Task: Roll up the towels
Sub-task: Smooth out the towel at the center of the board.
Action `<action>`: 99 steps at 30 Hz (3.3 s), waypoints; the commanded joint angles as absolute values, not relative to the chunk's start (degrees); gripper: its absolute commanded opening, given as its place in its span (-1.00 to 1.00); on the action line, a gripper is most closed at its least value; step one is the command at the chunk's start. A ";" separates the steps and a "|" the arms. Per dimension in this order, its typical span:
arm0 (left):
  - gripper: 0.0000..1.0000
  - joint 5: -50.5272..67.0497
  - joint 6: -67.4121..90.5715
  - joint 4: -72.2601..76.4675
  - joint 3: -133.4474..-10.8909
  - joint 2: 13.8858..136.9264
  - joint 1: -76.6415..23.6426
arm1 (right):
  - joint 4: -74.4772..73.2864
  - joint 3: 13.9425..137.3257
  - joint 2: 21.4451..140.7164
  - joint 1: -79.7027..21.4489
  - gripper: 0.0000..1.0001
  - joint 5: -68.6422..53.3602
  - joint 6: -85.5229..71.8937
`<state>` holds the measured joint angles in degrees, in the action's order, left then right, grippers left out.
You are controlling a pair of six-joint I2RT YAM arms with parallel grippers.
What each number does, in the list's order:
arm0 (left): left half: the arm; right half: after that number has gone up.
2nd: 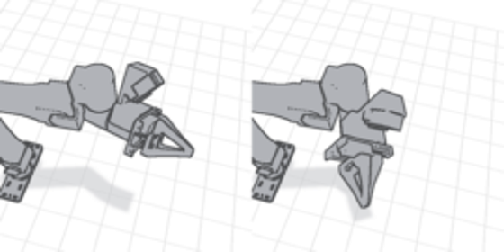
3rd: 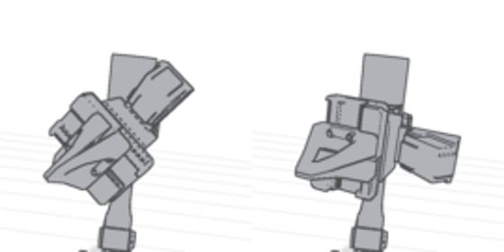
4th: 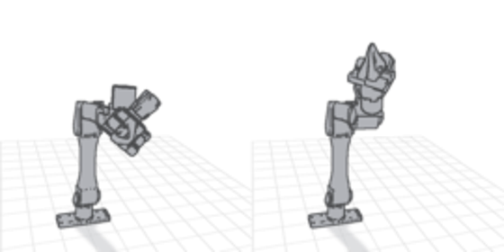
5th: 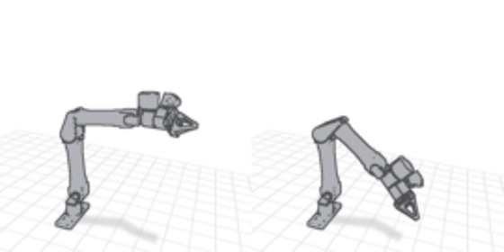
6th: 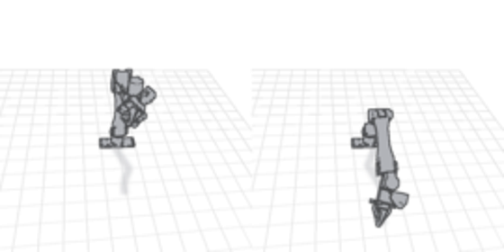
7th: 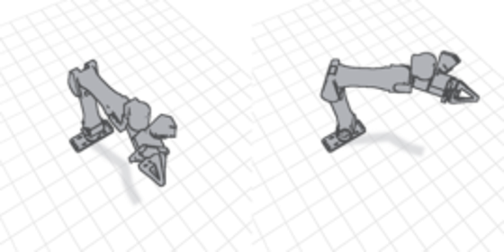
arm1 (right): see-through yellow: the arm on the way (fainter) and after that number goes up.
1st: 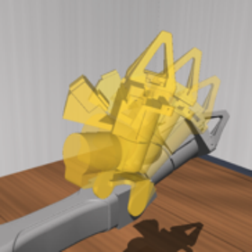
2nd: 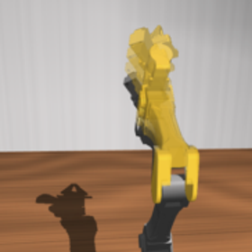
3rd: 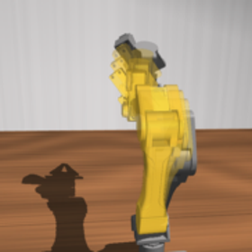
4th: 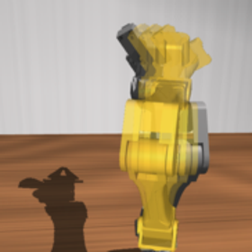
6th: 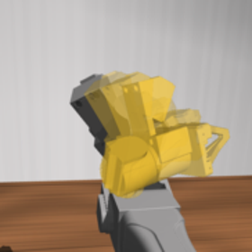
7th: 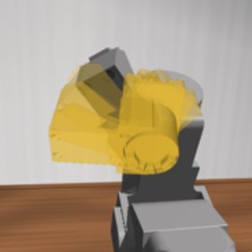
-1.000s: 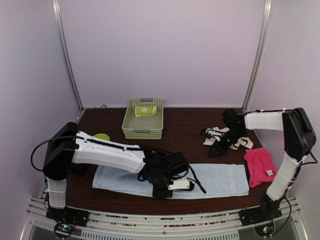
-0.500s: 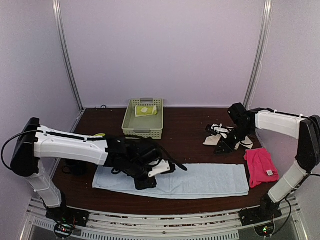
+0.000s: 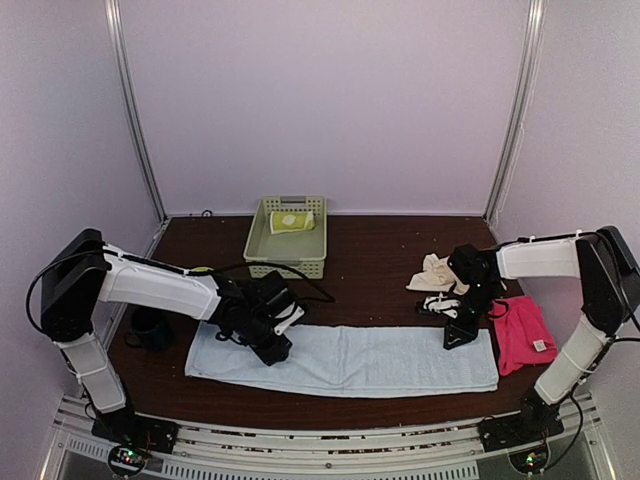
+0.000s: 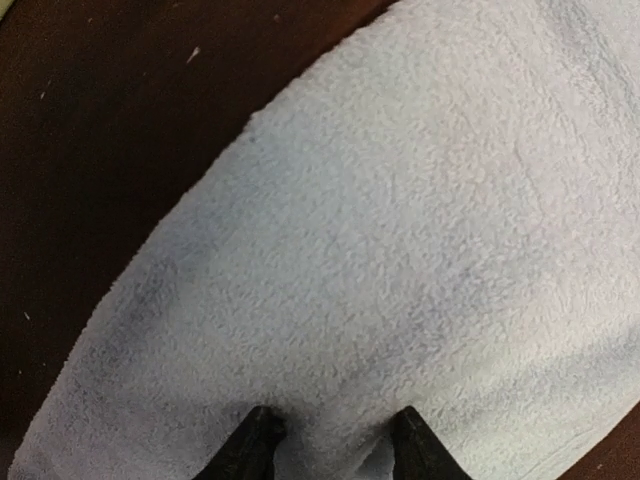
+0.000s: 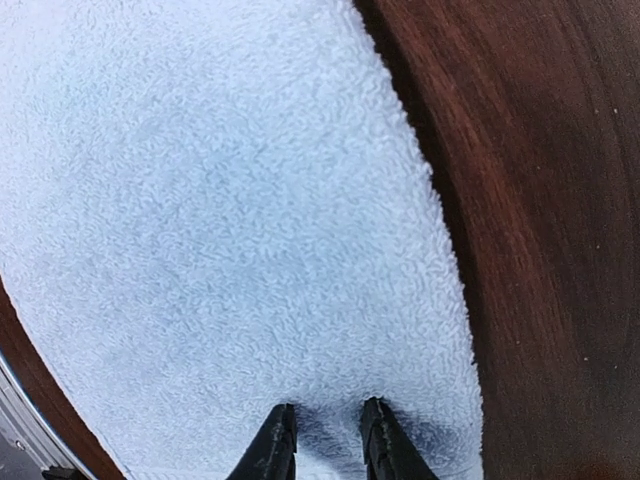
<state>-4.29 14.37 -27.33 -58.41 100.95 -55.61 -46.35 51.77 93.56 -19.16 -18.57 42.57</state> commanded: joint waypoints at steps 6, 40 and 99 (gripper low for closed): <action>-0.09 -3.34 20.56 -28.67 -48.05 92.84 -52.94 | -45.39 43.56 96.29 -19.22 -0.47 -6.10 44.76; -0.73 -4.65 29.22 -32.82 -48.27 96.01 -43.95 | -47.78 47.49 92.00 -18.19 -0.49 -5.23 43.80; 0.17 -12.96 42.95 -42.34 -44.21 70.69 -42.03 | -58.50 65.77 92.31 -9.92 -0.13 -15.42 31.65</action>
